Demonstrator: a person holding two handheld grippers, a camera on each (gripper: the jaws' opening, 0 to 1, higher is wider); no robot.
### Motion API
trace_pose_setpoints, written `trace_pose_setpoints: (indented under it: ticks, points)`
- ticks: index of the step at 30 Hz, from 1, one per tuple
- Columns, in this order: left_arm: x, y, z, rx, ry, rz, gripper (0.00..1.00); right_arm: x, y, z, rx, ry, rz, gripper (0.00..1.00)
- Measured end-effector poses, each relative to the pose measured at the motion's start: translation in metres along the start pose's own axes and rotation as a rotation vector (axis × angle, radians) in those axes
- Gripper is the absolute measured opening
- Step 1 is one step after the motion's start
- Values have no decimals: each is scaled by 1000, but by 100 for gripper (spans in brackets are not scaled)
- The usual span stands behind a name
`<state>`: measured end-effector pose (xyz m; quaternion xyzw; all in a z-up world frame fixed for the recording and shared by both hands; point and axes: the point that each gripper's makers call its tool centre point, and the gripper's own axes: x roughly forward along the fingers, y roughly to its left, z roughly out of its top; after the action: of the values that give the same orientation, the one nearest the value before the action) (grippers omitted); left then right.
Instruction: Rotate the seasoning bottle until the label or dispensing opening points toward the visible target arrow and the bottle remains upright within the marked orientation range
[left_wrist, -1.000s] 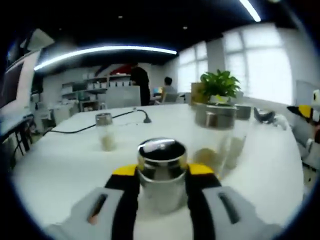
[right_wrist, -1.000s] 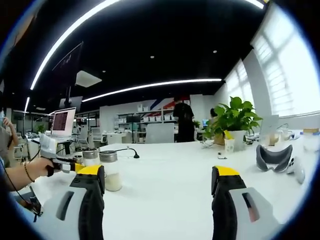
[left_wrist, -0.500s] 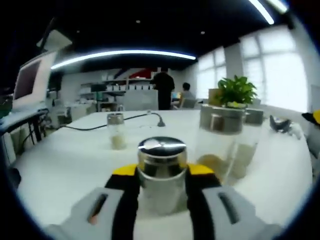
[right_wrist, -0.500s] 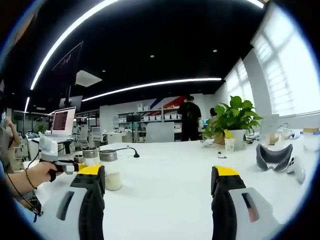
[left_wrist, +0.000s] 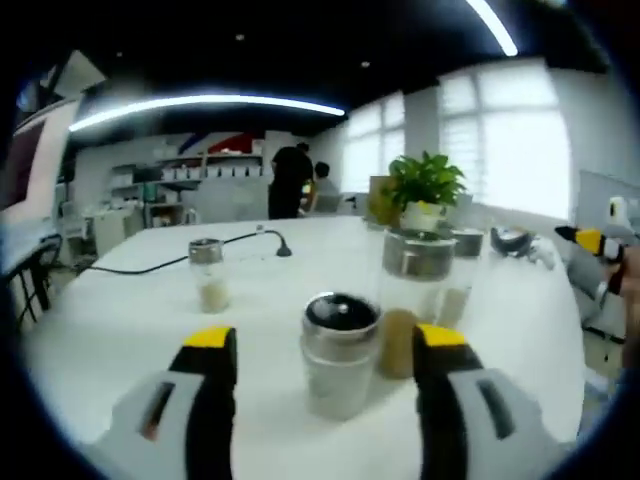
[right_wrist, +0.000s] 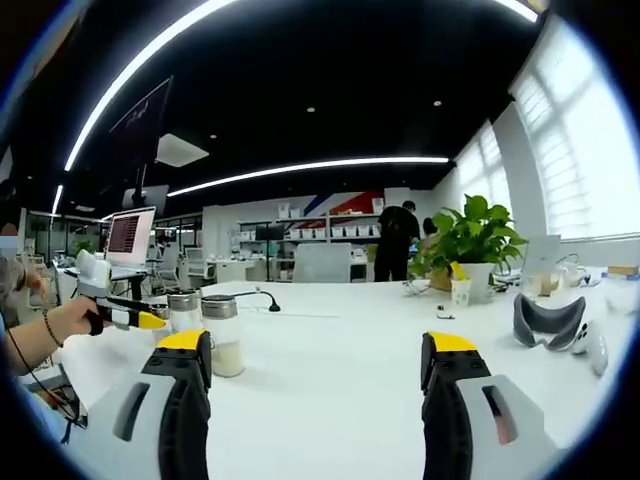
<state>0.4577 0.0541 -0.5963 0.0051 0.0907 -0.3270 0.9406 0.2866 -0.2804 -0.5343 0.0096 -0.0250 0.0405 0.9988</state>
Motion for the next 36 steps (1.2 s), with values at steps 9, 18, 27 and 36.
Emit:
trace_pose_setpoints:
  ticks: [9,18,27,36]
  points:
    - [-22,-33,28,364,-10,-440,79,0,-3,-1,3,4,-11,89]
    - [5,-44,4,241,26,-678,99,-2,-3,1,-3,4,-10,88]
    - [20,-43,-5,180,80,-771,88,-1,-4,0,0,8,-6,87]
    - [27,-39,-19,156,125,-784,49,-2,-8,0,0,10,-16,87]
